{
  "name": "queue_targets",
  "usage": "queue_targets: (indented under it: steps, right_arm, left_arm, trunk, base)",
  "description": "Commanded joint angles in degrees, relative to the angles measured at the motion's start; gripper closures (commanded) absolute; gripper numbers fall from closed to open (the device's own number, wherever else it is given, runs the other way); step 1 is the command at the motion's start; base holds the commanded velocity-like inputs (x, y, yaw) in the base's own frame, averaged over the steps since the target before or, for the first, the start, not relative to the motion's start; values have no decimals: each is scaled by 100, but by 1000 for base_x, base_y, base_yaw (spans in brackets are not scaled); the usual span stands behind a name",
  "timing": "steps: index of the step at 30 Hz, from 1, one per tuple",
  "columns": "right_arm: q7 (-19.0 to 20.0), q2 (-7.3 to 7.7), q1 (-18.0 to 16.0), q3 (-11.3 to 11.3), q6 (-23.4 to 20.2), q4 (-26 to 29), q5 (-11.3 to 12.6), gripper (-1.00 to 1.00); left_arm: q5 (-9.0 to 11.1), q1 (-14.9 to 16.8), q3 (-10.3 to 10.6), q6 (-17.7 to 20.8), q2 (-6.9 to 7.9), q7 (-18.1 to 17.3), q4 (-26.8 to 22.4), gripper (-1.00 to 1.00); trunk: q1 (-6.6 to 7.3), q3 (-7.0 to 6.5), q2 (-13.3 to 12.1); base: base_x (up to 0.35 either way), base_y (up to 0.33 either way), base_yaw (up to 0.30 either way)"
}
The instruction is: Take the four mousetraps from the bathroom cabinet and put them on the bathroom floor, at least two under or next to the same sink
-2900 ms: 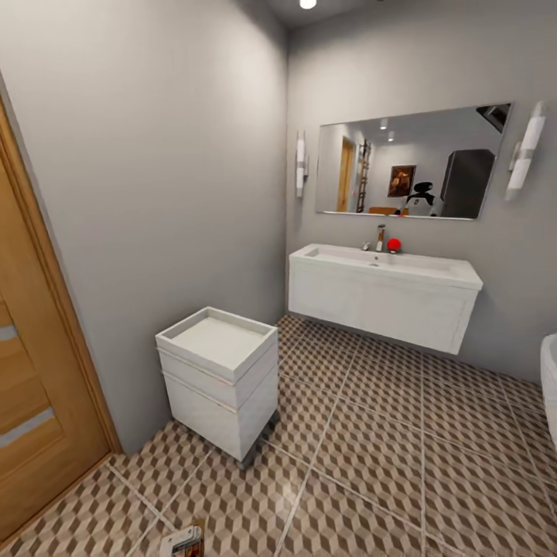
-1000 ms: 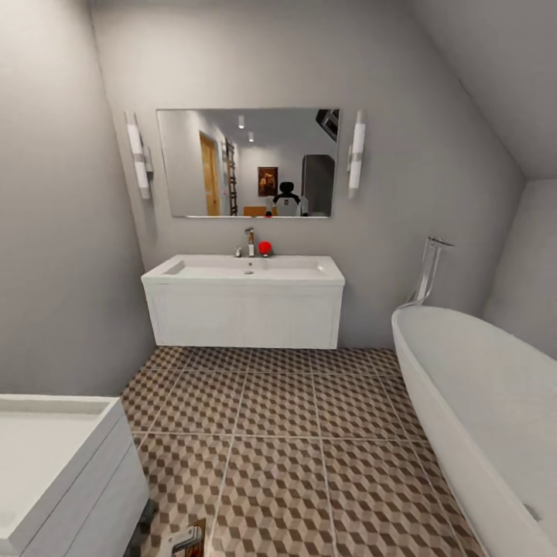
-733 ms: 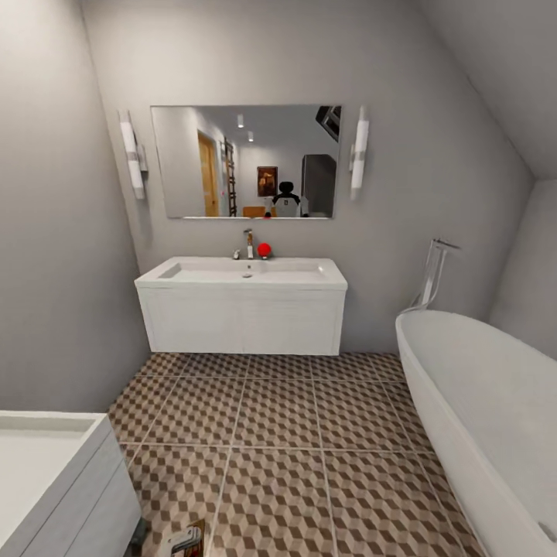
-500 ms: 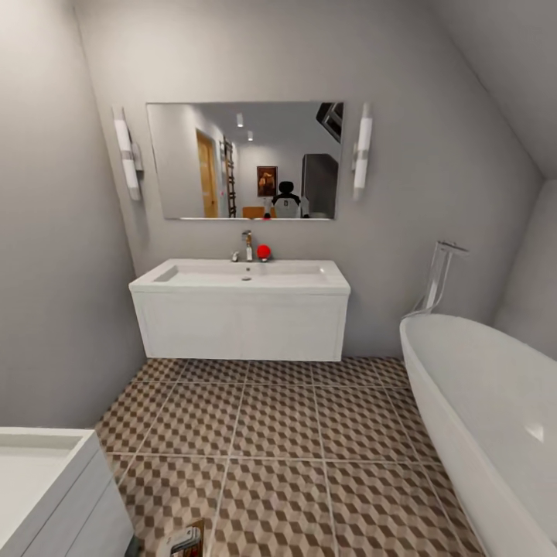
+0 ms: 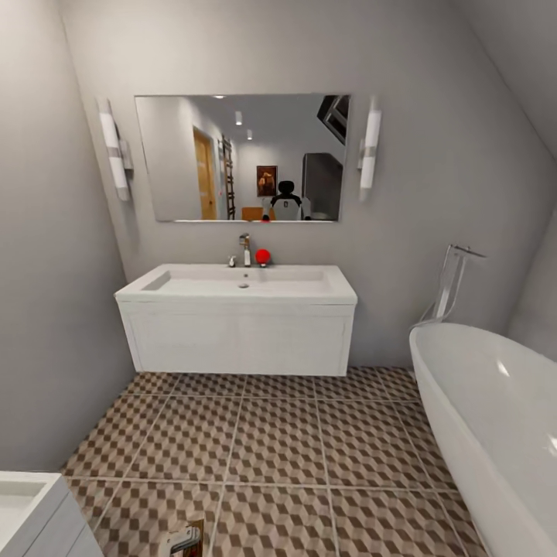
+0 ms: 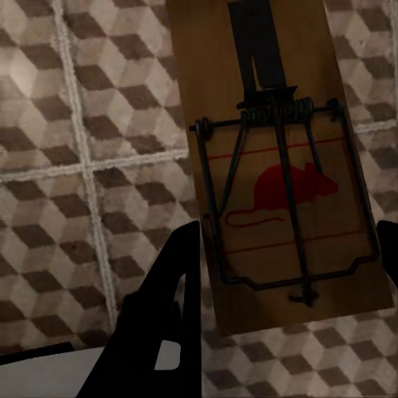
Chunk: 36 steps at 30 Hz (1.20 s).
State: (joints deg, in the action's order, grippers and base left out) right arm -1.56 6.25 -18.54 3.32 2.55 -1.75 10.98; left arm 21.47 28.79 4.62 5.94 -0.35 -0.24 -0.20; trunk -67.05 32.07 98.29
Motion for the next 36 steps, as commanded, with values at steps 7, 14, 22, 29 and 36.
queue_targets:
  steps: [7,14,22,29,36]
  right_arm:
    - [24,-9,-7,37,26,-18,35,100]
    - [39,-5,-4,37,26,-18,15,100]
    - [42,-5,-4,45,32,-18,10,100]
    - [35,-2,-5,46,35,-18,10,100]
    - [29,-2,-6,47,35,-18,10,100]
  left_arm:
    - [51,3,48,22,0,6,-6,100]
    - [51,3,48,22,0,6,-5,100]
    - [51,3,48,22,0,6,0,100]
    - [51,3,48,16,0,6,0,100]
    - [51,3,48,-4,6,6,-2,100]
  trunk:
    - [-3,6,3]
    - [-3,6,3]
    - [-3,6,3]
    - [-3,6,3]
    - [-3,6,3]
  base:
    - [325,0,0]
    - [325,0,0]
    - [325,0,0]
    - [325,0,0]
    - [325,0,0]
